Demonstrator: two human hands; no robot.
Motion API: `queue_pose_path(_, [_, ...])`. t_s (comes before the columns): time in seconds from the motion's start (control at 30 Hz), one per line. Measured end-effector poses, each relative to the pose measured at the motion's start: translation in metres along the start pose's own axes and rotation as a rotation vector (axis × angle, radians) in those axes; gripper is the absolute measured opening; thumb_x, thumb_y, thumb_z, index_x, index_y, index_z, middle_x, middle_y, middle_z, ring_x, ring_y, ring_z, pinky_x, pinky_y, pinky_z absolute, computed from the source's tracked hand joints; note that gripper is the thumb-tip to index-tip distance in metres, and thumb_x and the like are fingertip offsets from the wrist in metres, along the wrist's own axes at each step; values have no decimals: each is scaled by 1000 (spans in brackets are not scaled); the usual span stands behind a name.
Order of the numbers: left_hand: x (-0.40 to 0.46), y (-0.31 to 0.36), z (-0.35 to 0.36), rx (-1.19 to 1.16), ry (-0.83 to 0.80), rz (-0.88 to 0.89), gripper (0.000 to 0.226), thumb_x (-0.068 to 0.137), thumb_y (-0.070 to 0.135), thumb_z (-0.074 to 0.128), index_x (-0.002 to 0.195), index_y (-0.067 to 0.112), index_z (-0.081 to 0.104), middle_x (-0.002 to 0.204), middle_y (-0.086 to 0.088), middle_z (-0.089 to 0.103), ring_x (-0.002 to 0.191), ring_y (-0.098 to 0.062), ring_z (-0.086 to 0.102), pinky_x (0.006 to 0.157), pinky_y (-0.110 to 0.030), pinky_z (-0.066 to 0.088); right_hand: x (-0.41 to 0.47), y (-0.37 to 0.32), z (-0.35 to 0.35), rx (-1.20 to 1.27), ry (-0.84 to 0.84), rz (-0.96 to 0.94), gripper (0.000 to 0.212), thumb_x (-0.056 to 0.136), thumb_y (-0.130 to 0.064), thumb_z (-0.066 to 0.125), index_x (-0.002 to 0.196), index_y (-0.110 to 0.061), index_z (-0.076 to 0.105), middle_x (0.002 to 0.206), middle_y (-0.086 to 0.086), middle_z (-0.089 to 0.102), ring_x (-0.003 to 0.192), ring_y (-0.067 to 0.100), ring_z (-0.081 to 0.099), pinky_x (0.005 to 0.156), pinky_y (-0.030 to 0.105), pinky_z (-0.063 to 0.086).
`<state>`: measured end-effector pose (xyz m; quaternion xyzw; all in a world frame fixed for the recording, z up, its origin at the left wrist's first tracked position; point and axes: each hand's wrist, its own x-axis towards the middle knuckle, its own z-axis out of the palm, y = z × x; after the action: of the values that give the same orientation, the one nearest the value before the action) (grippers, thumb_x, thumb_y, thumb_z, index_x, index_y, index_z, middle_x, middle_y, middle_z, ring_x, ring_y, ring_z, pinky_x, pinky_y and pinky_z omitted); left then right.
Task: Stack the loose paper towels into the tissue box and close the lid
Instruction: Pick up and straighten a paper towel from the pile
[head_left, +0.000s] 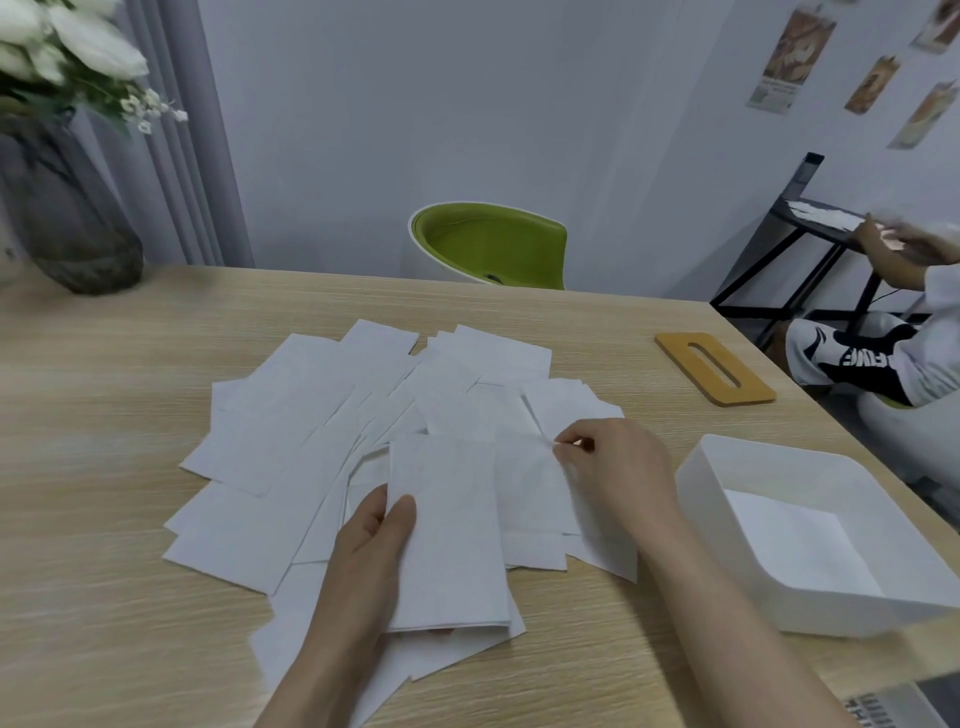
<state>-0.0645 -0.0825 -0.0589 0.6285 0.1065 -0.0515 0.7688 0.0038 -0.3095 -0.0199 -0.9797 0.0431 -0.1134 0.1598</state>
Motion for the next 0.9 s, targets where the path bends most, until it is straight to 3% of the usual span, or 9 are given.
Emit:
queue_pose_path(0.1, [0, 0, 0, 1, 10, 0, 27, 99, 25, 49, 90, 37, 72, 90, 1, 75, 83, -22, 71, 79, -58, 54, 2, -1, -8, 134, -4, 117, 9, 83, -33, 61, 77, -33, 68, 59, -14, 57, 61, 5, 52, 51, 24, 30])
queue_pose_path(0.2, [1, -1, 0, 0, 11, -2, 26, 99, 25, 50, 90, 36, 72, 92, -3, 74, 86, -29, 70, 77, -62, 52, 1, 0, -14, 400, -63, 256, 9, 82, -32, 66, 73, -28, 68, 60, -9, 62, 56, 11, 53, 57, 27, 38])
queue_pose_path(0.37, [0, -1, 0, -4, 9, 1, 27, 100, 24, 49, 91, 35, 72, 91, 0, 75, 81, -22, 72, 77, -56, 54, -14, 7, -17, 601, -135, 377, 8, 84, -25, 69, 81, -17, 68, 90, -4, 69, 81, 20, 65, 73, 33, 47])
queue_pose_path(0.47, [0, -2, 0, -25, 6, 0, 27, 100, 23, 49, 92, 34, 72, 91, -1, 75, 81, -23, 72, 74, -57, 55, -23, 10, -15, 603, -215, 435, 13, 83, -27, 70, 84, -15, 67, 86, -4, 68, 75, 13, 62, 63, 26, 44])
queue_pose_path(0.63, [1, -2, 0, -90, 0, -47, 18, 99, 21, 51, 101, 25, 69, 86, -8, 74, 69, -34, 71, 44, -46, 54, -34, 10, -7, 607, -261, 472, 13, 85, -25, 67, 81, -12, 68, 81, -4, 69, 74, 9, 62, 60, 25, 42])
queue_pose_path(0.77, [3, -3, -1, -87, 1, -43, 18, 98, 15, 53, 111, 22, 63, 92, -2, 75, 75, -27, 73, 48, -41, 55, -35, 10, -9, 652, -133, 427, 8, 88, -22, 66, 81, -18, 67, 84, -2, 70, 75, 8, 61, 60, 23, 41])
queue_pose_path(0.9, [2, -3, -1, -105, -4, -47, 20, 99, 14, 51, 113, 21, 62, 93, -2, 75, 75, -26, 73, 48, -40, 55, -41, 0, -17, 960, -98, 503, 6, 86, -23, 69, 81, -20, 67, 59, -10, 68, 45, 1, 57, 39, 13, 36])
